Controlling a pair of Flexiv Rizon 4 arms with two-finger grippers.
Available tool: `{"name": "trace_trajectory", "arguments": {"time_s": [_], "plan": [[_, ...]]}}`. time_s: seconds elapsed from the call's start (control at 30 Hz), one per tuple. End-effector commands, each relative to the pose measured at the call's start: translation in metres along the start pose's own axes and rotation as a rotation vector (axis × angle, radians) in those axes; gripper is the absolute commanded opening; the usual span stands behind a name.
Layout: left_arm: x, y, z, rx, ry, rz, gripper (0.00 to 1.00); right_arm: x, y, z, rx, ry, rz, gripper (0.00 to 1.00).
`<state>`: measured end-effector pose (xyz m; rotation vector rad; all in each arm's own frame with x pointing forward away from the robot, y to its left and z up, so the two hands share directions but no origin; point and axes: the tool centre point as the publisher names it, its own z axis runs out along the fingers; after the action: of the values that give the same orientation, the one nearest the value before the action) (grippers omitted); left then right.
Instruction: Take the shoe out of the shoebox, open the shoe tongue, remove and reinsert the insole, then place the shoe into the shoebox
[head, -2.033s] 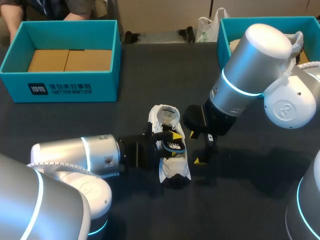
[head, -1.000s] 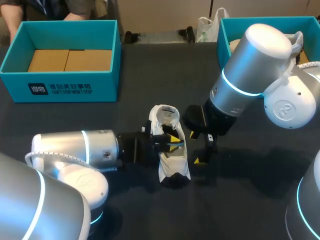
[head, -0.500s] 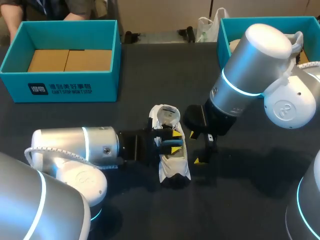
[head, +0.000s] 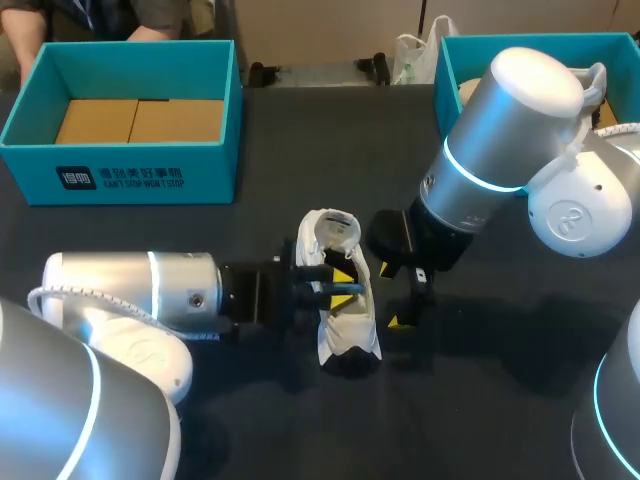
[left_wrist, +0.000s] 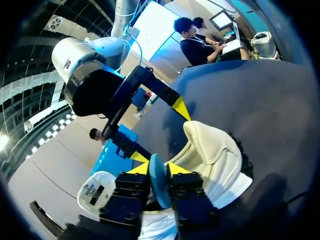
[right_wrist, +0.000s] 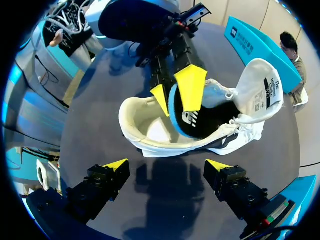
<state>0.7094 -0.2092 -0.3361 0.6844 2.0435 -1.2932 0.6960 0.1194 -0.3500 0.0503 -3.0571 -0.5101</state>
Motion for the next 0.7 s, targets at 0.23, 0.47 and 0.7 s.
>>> {"name": "trace_trajectory", "arguments": {"time_s": [0.23,0.47,0.7], "plan": [[0.004,0.008,0.029,-0.040,0.042,0.044,0.00,0.001,0.000,0.001,0.000,-0.001,-0.001,1.00],[0.003,0.017,0.032,-0.063,0.050,0.022,0.00,0.001,0.000,0.001,0.000,-0.001,-0.001,1.00],[0.001,0.009,0.012,-0.048,0.052,0.006,0.29,0.001,0.000,0.001,0.000,-0.001,-0.001,1.00]]}}
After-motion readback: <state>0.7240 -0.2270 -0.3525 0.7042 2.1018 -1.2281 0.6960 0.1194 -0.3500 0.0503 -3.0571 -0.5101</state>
